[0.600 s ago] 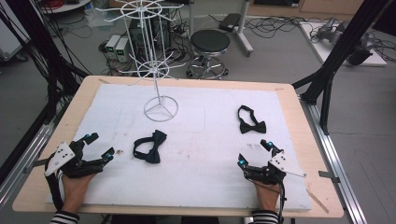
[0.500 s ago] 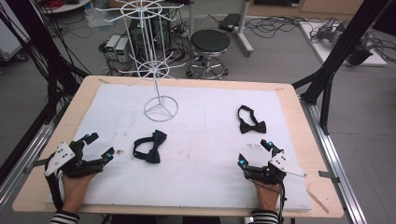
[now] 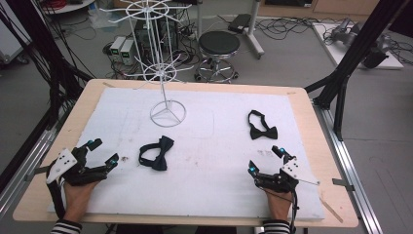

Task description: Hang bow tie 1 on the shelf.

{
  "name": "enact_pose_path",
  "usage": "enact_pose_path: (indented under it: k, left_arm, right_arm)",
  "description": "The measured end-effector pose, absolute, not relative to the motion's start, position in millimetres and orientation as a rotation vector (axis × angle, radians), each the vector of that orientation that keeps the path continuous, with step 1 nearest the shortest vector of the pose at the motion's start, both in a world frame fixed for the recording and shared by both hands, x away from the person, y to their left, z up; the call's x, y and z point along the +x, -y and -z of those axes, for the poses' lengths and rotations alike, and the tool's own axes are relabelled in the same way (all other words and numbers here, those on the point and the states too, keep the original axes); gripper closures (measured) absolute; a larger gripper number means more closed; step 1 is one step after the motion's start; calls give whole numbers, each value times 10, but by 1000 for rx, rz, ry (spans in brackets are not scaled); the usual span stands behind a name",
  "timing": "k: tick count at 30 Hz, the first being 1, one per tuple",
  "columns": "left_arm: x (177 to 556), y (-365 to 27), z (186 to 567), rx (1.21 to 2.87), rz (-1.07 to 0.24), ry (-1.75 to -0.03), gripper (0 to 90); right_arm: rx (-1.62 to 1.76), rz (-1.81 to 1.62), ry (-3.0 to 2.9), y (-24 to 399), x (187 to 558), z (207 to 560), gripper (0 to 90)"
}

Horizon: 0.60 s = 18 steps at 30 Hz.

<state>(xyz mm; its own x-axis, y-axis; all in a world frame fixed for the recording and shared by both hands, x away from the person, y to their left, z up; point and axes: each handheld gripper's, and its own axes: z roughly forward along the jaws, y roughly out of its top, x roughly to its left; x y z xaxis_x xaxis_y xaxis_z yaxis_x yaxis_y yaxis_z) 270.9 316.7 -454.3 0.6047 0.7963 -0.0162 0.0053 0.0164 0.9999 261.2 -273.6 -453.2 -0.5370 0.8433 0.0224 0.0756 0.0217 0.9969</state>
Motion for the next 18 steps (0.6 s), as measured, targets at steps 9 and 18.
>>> enact_pose_path:
  k: [9, 18]
  left_arm:
    - [2715, -3201, 4499, 1458, -670, -737, 139]
    - [2763, -3203, 4295, 1543, -660, -742, 139]
  right_arm:
    - [943, -1578, -1681, 2736, 2611, 4532, 8]
    - [945, -1582, -1679, 2742, 2613, 4533, 7]
